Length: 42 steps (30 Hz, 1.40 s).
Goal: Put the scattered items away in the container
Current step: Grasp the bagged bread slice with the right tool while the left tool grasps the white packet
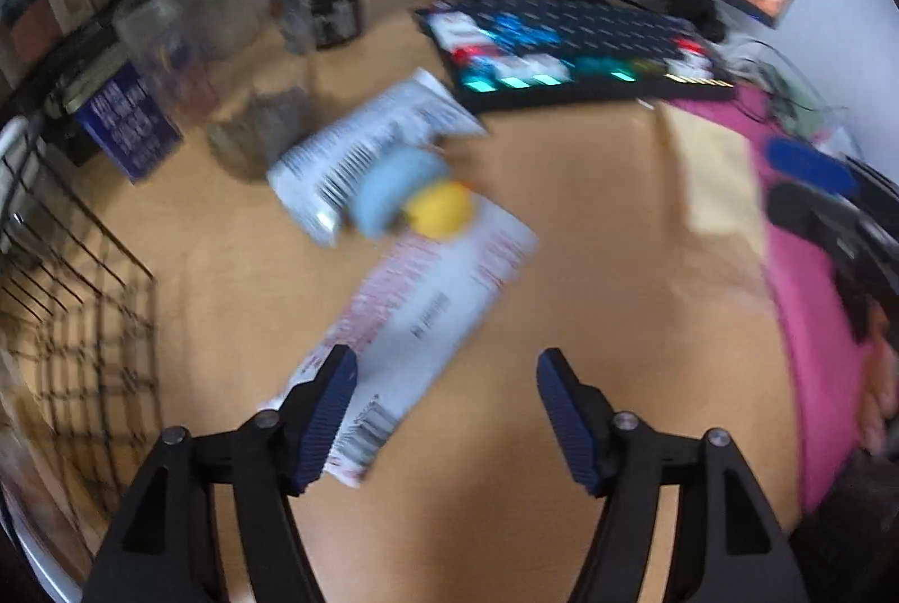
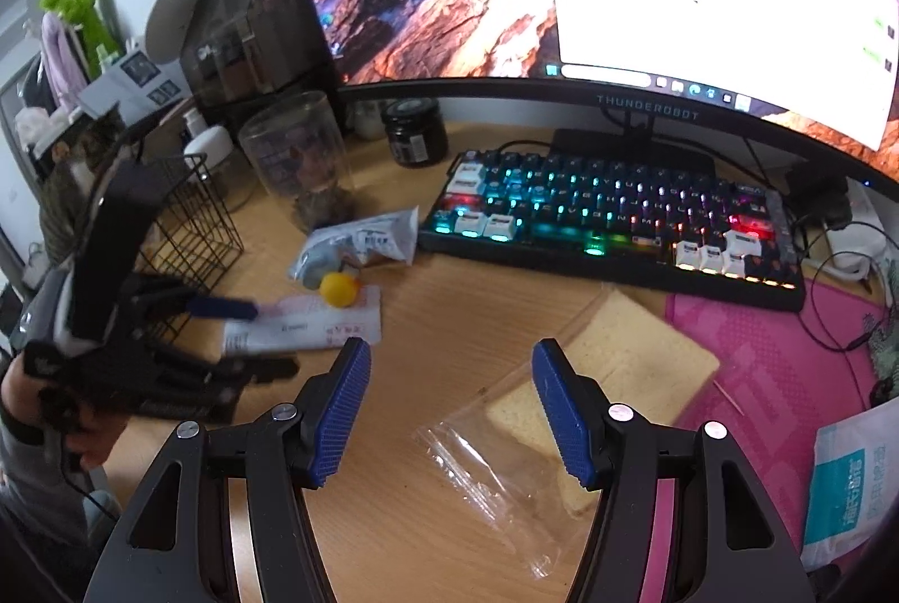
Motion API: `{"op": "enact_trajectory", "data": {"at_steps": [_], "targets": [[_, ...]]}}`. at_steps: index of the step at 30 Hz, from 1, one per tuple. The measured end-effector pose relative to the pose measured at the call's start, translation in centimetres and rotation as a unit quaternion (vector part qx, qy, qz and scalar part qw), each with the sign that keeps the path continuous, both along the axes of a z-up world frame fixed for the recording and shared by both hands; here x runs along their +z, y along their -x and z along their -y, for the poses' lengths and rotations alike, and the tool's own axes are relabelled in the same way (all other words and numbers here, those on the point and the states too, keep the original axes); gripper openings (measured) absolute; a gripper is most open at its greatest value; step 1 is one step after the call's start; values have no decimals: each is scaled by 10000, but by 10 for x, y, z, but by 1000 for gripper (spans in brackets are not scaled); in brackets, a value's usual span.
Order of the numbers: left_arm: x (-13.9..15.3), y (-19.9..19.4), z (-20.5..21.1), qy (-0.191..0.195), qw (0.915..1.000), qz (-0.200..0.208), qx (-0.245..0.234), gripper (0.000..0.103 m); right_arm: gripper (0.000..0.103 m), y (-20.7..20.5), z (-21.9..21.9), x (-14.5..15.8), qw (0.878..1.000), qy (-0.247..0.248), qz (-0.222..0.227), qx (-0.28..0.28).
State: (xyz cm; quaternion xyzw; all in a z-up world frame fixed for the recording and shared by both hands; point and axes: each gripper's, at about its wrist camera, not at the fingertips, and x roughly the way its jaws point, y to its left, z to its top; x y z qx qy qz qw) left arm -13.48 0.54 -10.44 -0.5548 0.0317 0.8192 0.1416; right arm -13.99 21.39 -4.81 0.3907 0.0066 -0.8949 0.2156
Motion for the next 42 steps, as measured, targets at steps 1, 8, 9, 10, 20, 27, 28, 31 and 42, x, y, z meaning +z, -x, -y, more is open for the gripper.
{"op": "enact_trajectory", "data": {"at_steps": [1,8,9,10,20,27,28,31,42], "targets": [[2,-8,-2,-84,9999,71,-85,72,61,-1,-1,0,10000,1,-5,-11],[2,-7,-3,212,9997,-79,81,72,62,-5,-13,1,9997,-45,-52,-252],[0,-5,-3,253,9996,-68,116,72,62,-5,-17,1,9995,-64,-46,-316],[-4,-3,-4,321,9994,-35,135,72,61,-4,-20,-1,9992,-90,-34,-397],[-12,-2,-15,409,9989,-211,12,51,63,16,-48,-30,9872,-335,345,-1517],[-13,-2,-8,170,9996,-204,-67,49,79,29,-36,-46,9720,-304,542,-2268],[-15,-2,-9,178,9996,-219,-82,50,82,31,-32,-47,9699,-346,543,-2349],[-16,-2,-11,183,9994,-242,-138,50,90,41,-15,-53,9631,-685,569,-2539],[-15,-1,0,-111,9996,-242,-47,49,83,52,-18,-67,9648,-858,729,-2376]]}}
